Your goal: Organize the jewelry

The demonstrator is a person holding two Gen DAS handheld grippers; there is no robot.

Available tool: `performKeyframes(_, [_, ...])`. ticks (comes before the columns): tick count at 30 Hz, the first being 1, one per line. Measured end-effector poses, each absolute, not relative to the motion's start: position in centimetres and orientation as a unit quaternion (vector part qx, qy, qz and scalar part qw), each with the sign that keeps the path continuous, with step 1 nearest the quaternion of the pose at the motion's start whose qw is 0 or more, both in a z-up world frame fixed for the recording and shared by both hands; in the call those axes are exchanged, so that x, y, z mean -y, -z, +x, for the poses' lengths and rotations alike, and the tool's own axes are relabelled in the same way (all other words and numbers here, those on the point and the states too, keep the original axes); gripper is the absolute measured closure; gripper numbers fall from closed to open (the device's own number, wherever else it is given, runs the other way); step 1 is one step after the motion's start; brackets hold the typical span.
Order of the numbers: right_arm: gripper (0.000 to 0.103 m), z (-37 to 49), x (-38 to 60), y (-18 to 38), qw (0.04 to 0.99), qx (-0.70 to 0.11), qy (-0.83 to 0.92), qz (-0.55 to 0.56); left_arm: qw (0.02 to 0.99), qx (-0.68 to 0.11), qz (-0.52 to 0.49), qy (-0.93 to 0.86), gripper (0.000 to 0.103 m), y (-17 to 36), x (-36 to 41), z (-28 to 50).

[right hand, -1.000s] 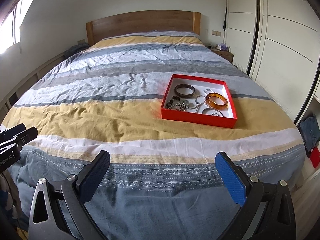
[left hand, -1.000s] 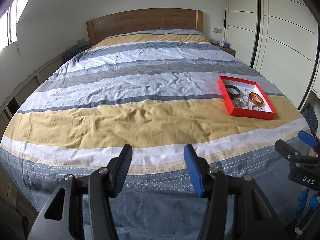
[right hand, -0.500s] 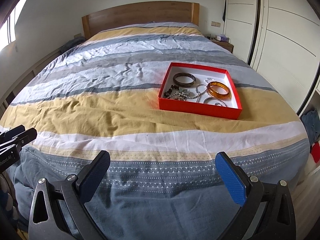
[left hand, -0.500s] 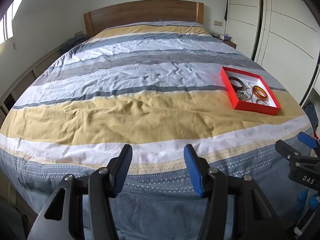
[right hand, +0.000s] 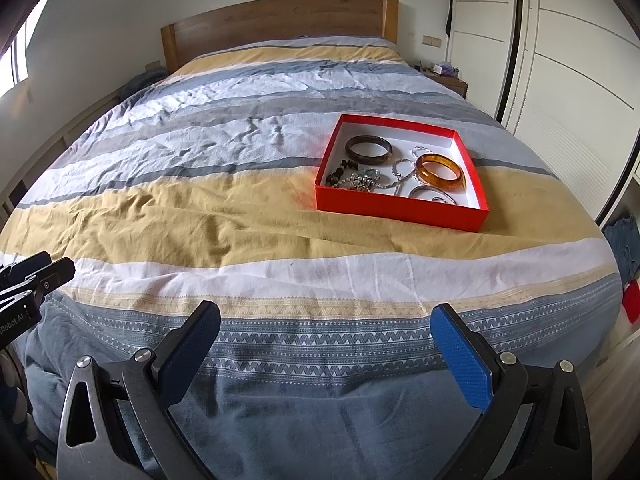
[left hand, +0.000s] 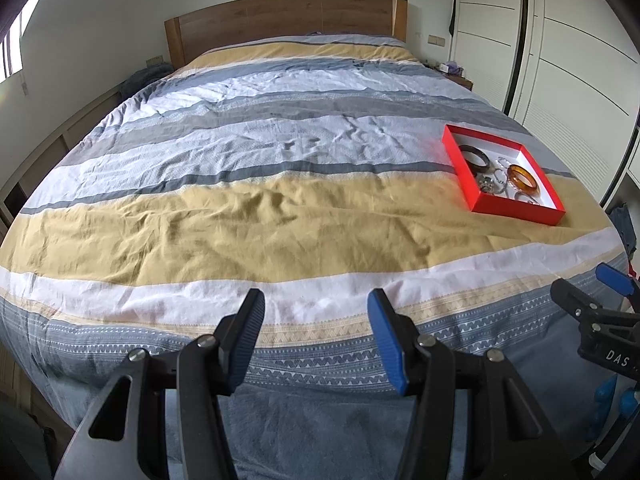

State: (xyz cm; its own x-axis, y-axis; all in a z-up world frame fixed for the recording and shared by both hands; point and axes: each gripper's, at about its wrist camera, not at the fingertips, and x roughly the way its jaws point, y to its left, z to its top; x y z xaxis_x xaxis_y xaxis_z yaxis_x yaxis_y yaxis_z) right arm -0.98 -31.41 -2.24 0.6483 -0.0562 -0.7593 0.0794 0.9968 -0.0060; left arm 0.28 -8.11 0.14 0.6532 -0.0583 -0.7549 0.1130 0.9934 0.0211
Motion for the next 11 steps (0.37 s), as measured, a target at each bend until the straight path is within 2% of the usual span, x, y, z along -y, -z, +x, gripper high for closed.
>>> performKeyframes(11, [0.0,-0.94,31.35,2.36,0.907,-0.419,0.037,0.014,0.908,-0.414,0.033,0.047,0.052,-0.14,8.16,0.3])
